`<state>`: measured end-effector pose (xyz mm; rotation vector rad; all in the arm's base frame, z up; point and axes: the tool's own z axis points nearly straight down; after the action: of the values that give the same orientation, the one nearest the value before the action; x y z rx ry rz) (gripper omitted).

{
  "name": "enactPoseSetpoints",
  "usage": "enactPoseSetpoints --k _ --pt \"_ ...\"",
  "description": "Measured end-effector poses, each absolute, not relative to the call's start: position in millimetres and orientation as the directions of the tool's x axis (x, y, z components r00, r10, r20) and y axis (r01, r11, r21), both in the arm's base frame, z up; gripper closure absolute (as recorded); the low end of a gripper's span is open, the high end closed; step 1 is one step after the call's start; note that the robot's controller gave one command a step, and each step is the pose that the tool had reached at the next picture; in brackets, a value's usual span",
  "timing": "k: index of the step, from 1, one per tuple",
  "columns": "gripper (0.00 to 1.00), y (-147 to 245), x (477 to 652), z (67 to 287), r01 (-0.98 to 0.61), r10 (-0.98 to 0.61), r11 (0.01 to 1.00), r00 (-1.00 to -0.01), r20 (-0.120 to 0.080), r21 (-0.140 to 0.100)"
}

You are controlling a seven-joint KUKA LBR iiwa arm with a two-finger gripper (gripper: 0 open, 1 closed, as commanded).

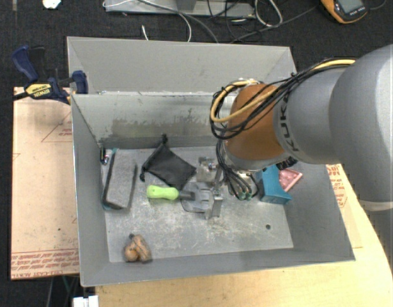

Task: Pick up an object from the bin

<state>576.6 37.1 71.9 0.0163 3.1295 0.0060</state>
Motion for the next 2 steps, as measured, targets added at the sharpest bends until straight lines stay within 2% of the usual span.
enactPoseSetpoints --k 2 --pt "1.0 59.7 593.7 72.3 -0.166 -0.166 0.986 -0.986 -0.017 0.0"
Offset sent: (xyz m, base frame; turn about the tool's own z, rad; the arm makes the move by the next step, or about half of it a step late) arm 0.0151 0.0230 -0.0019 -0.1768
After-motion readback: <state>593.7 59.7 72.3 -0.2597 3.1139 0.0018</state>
